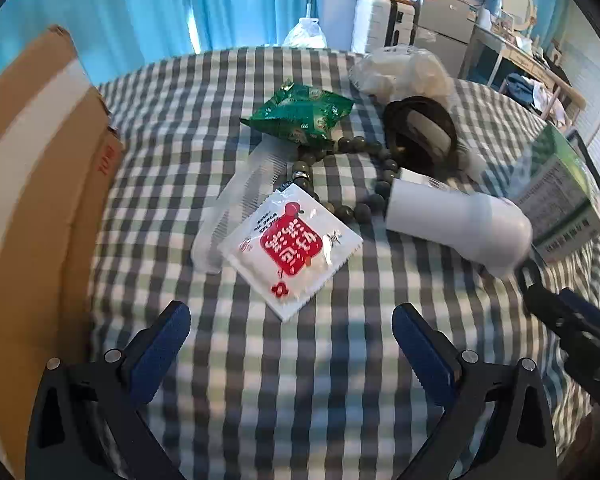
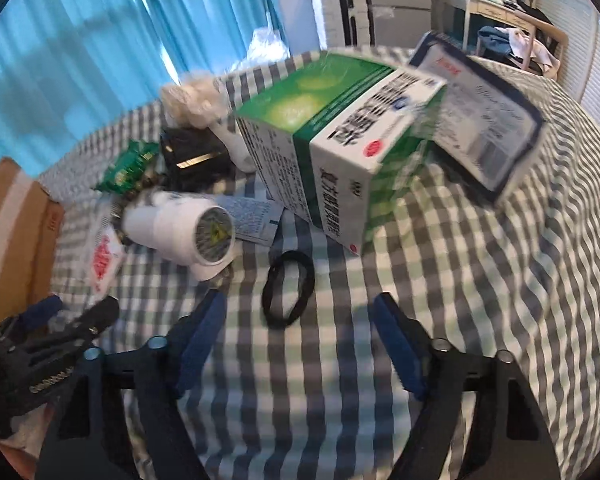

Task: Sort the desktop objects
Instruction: 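Grasp the red-print sachet with the left tool while the right tool reaches the black hair tie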

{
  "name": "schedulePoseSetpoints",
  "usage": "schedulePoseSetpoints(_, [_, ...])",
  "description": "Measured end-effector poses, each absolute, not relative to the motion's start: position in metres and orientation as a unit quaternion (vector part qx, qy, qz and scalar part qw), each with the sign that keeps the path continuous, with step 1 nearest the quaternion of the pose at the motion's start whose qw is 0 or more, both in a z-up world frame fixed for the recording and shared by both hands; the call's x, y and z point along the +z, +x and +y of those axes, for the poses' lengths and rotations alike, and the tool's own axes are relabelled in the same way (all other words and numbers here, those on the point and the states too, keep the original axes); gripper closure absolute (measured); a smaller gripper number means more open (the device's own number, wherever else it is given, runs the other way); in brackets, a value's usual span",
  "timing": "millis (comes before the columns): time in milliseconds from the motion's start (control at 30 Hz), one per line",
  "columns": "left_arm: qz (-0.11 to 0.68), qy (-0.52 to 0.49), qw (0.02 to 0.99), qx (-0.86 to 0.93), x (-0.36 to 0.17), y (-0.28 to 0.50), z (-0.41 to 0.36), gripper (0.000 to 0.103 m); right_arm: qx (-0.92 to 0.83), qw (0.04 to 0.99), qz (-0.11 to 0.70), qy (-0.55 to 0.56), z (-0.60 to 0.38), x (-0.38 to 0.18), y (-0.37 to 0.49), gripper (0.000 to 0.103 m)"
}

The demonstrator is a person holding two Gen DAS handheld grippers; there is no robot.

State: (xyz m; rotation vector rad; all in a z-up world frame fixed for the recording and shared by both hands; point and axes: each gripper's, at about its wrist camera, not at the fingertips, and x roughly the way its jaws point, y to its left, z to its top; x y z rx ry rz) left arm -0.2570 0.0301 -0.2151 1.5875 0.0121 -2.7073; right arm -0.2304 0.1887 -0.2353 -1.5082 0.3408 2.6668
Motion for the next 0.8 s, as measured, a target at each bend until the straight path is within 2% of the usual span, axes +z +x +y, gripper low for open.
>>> schedulePoseSetpoints(267, [0.022, 0.51, 0.015, -0.86, -0.238, -0.288, 0.026, 0.0, 0.859, 0.028, 0.109, -0.5, 0.195, -0.251, -0.244, 0.039])
schedulePoseSetpoints(367, [0.026, 0.504, 0.01, -0.864, -0.237, -0.289, 0.023, 0.0, 0.86, 0.036, 0.101, -0.499, 0.199, -0.251, -0.241, 0.056])
schedulePoseSetpoints(467, [0.025, 0.497, -0.002, -0.867, -0.233, -0.283, 0.016, 0.018, 0.86, 0.047, 0.11, -0.497, 0.209, -0.249, -0.236, 0.074])
schedulePoseSetpoints(533, [0.029, 0.499, -0.011, -0.866, -0.229, -0.279, 0.01, 0.033, 0.859, 0.046, 0.121, -0.495, 0.216, -0.247, -0.234, 0.081])
schedulePoseSetpoints(567, [0.032, 0.5, -0.012, -0.865, -0.227, -0.278, 0.007, 0.037, 0.859, 0.045, 0.121, -0.495, 0.217, -0.247, -0.233, 0.087])
schedulePoseSetpoints(667, [0.056, 0.508, -0.015, -0.859, -0.224, -0.272, -0.007, 0.044, 0.862, 0.035, 0.121, -0.492, 0.218, -0.244, -0.229, 0.095])
schedulePoseSetpoints(800, [0.058, 0.511, -0.021, -0.857, -0.219, -0.262, -0.016, 0.048, 0.857, 0.027, 0.145, -0.494, 0.223, -0.242, -0.222, 0.098])
